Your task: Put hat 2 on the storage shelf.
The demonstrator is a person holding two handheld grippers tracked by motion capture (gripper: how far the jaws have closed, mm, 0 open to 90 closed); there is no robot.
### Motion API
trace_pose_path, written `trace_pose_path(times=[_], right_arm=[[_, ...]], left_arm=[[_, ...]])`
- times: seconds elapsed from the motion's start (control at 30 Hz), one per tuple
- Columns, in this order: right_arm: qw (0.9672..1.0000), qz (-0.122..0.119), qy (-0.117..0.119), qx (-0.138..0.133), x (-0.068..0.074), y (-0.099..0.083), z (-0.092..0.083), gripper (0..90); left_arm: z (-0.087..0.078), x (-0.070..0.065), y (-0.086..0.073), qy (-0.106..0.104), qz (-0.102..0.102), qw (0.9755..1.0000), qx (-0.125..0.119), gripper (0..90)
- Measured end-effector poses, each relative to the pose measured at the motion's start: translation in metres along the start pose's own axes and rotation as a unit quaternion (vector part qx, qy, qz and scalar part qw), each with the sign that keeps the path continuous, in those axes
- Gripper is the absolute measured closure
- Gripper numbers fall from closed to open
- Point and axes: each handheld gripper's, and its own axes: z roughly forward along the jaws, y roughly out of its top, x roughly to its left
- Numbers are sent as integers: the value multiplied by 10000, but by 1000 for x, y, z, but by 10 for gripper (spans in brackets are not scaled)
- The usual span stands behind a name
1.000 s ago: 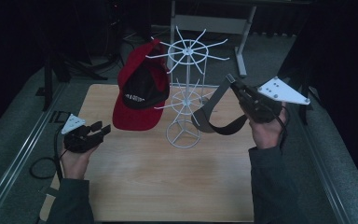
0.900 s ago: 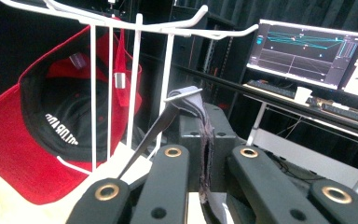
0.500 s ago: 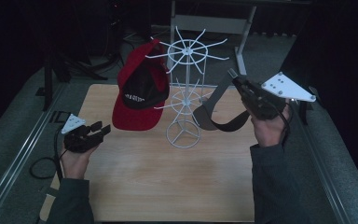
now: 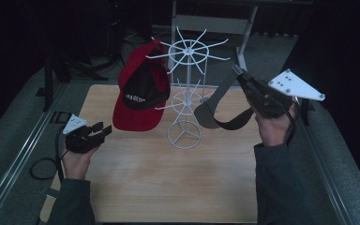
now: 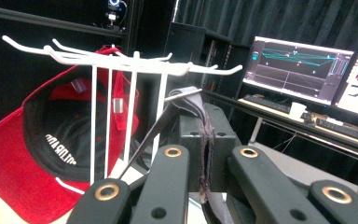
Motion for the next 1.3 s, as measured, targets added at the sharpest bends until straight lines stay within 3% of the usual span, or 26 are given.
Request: trace_pose_path(times=[0.57, 1.07, 1.3], right_arm=[[9998, -91, 8, -155, 0, 19, -1, 883], [9999, -23, 97, -136, -8, 34, 17, 883], [9999, -12, 107, -7, -14, 34, 29, 883]], left_arm=[[-1, 0, 0, -8, 20, 10000, -5, 570], [-2, 2, 0, -3, -16, 10000, -34, 570], [-2, 2, 0, -6, -17, 10000, -33, 570]])
